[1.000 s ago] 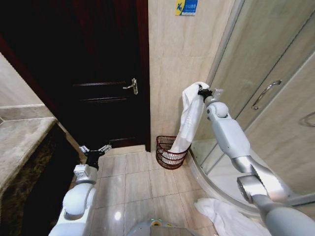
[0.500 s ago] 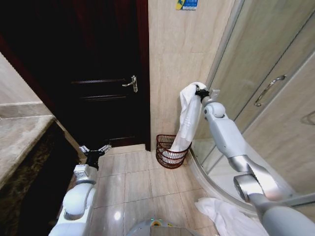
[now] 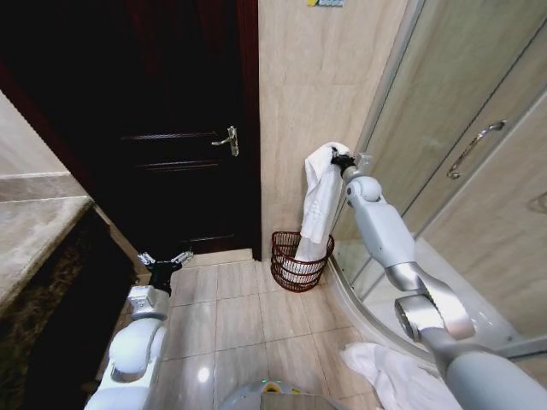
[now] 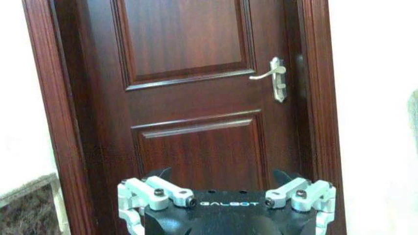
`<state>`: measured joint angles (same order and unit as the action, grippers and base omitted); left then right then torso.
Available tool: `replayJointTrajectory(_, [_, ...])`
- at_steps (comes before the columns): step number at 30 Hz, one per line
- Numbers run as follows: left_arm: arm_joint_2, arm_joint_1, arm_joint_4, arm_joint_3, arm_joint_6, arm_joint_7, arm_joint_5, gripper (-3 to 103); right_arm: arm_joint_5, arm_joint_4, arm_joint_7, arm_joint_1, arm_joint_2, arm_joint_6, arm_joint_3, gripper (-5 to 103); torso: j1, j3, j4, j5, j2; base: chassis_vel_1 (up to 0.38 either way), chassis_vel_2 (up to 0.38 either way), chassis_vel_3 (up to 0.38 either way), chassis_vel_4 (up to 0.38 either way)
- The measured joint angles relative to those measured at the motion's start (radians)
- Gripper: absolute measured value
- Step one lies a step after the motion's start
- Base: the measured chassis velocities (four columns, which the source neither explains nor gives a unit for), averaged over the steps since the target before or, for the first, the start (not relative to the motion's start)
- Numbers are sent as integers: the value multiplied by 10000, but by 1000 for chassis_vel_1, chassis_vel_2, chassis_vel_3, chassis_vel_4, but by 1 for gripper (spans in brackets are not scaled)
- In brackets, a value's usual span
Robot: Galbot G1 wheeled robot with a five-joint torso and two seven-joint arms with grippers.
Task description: Discard the used towel into the hamper.
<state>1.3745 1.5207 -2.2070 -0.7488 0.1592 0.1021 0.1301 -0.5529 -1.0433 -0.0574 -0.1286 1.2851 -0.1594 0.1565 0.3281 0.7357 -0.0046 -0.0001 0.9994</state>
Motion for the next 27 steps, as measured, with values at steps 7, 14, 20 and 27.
replayJointTrajectory(7, [0,0,0,0,0,0,0,100,210,458,71,277,251,72,-17,5,-162,-190,1,0,-353,0,0,0,0])
replayJointTrajectory(14, [0,0,0,0,0,0,0,100,228,442,87,212,134,73,39,5,-300,-367,-1,2,-668,0,0,0,0])
replayJointTrajectory(20, [0,0,0,1,0,0,0,100,259,476,123,147,99,78,134,5,-403,-490,0,1,-893,0,0,0,0])
replayJointTrajectory(27, [-1,0,0,0,0,0,0,100,309,568,230,80,54,106,250,5,-571,-687,0,2,-1258,0,0,0,0])
